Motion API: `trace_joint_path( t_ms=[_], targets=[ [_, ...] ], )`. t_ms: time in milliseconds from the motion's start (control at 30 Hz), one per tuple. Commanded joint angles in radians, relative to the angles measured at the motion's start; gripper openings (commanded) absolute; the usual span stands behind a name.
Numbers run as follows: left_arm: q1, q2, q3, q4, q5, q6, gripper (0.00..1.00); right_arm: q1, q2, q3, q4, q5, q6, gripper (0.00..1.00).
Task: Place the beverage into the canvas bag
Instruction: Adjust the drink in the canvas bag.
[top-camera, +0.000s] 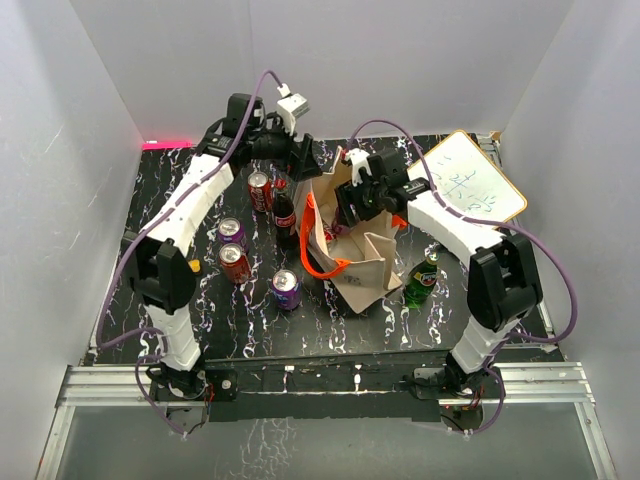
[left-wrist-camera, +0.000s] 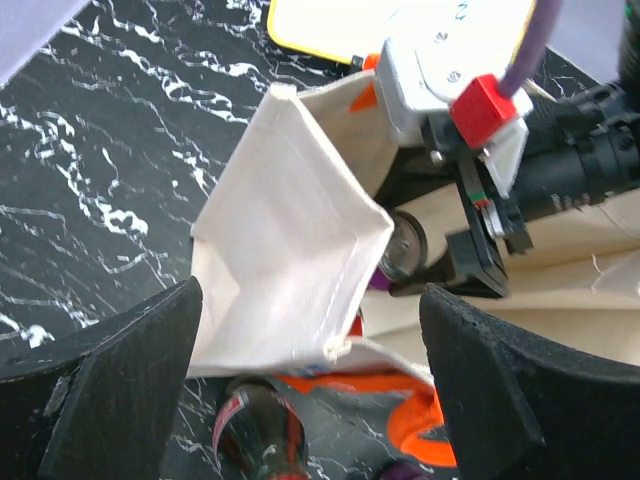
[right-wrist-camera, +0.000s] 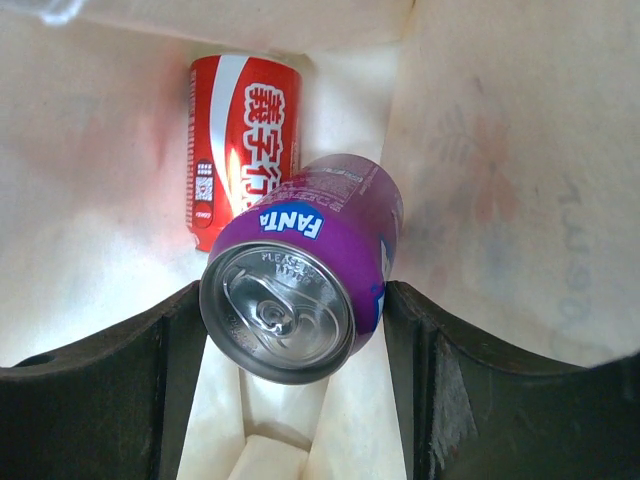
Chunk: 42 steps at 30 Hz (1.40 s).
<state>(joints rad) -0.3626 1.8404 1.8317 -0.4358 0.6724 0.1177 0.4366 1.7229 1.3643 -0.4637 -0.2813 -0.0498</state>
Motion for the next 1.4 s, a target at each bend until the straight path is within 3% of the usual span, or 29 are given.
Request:
trace_joint_path(
  t_ms=[0, 167, 333, 433, 533, 667, 833, 967, 1133, 1367],
  targets=[
    [-0.031, 0.061, 0.147, -0.115, -0.02, 0.103, 0.87, 0.005, -0.122, 0.001, 0.063, -0.023, -0.001, 0.08],
    [-0.055, 0.128, 0.214, -0.205, 0.027, 0.109, 0.82, 0.003, -0.159, -0.043, 0.074, -0.019, 0.004, 0.08],
    [-0.086, 0.148, 0.185, -0.164, -0.028, 0.094, 0.7, 0.001, -0.182, -0.086, 0.101, 0.044, 0.025, 0.08],
    [-0.088, 0.172, 0.189, -0.105, -0.025, 0.057, 0.5, 0.001, -0.196, -0.086, 0.101, 0.144, 0.022, 0.08],
    [-0.091, 0.207, 0.221, -0.063, 0.047, 0.003, 0.2, -0.002, -0.218, -0.076, 0.095, 0.225, 0.003, 0.08],
    [-0.103, 0.224, 0.235, 0.0, 0.112, -0.078, 0.0, -0.014, -0.247, -0.068, 0.087, 0.311, -0.019, 0.08],
    [-0.104, 0.198, 0.184, 0.165, 0.136, -0.247, 0.0, -0.046, -0.273, -0.058, 0.075, 0.348, -0.024, 0.08],
    [-0.104, 0.172, 0.163, 0.187, 0.064, -0.31, 0.0, -0.066, -0.283, -0.069, 0.071, 0.275, -0.022, 0.08],
    [-0.104, 0.135, 0.126, 0.158, -0.008, -0.269, 0.0, -0.072, -0.278, -0.116, 0.083, 0.044, -0.008, 0.08],
    [-0.087, 0.066, -0.011, 0.231, 0.123, -0.223, 0.0, -0.063, -0.215, -0.12, 0.111, -0.108, 0.022, 0.08]
  ],
)
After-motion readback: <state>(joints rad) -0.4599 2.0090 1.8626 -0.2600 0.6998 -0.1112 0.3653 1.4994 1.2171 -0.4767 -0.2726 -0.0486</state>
